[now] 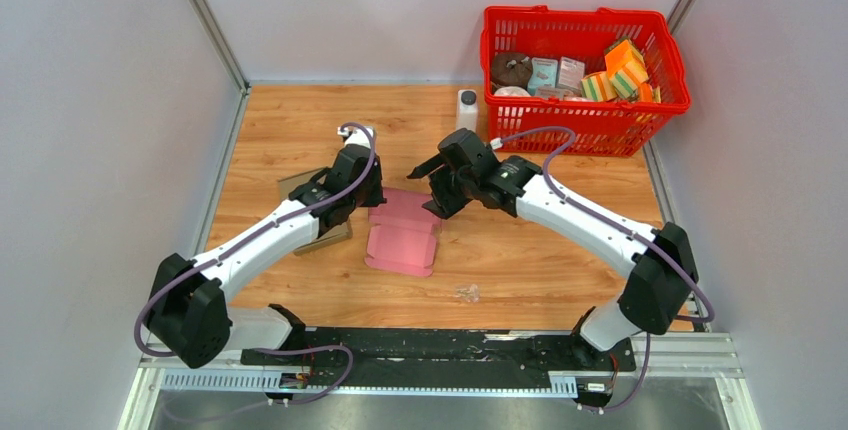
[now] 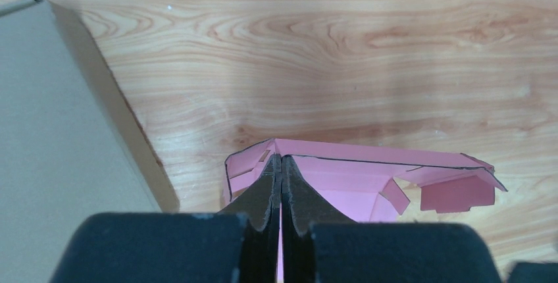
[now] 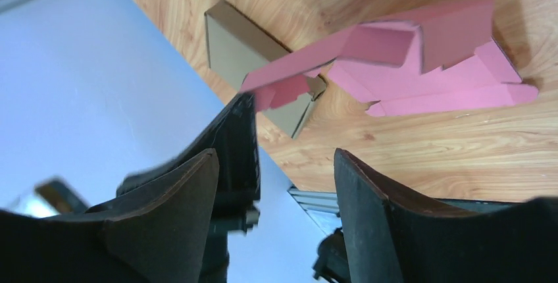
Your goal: Fold the paper box
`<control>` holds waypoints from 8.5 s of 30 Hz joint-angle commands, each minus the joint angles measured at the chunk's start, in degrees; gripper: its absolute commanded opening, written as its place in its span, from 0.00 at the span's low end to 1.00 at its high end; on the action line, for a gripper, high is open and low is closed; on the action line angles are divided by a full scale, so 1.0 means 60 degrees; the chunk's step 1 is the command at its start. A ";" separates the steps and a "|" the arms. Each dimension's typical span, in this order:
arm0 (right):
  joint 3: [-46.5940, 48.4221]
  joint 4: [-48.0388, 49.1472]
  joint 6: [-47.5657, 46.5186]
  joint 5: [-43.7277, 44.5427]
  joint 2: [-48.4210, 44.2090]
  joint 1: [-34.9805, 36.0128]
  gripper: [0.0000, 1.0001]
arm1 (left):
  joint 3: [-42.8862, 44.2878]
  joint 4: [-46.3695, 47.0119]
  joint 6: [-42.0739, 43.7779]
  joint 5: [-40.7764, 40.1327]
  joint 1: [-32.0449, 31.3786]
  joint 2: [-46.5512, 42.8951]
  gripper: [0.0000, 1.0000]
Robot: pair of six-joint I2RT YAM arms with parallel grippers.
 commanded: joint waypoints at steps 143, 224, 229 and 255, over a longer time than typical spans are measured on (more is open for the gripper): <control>-0.3566 0.7180 0.0744 -0.1430 0.1984 -0.2088 0.00 | -0.1303 0.2417 0.0945 0.1026 0.0517 0.1649 0.14; -0.6804 1.2658 -0.0575 -0.1020 0.1442 -0.1692 0.00 | -0.3208 0.5466 0.1517 0.1862 -0.0479 0.0725 0.45; -0.6863 1.2760 -0.0546 -0.1020 0.1427 -0.1692 0.00 | -0.2901 0.5026 0.1488 0.0460 -0.0801 0.0975 0.42; -0.7082 1.2805 0.0054 -0.1005 0.1120 -0.1443 0.00 | -0.0573 0.2449 -0.1250 -0.5492 -0.2252 0.3640 0.01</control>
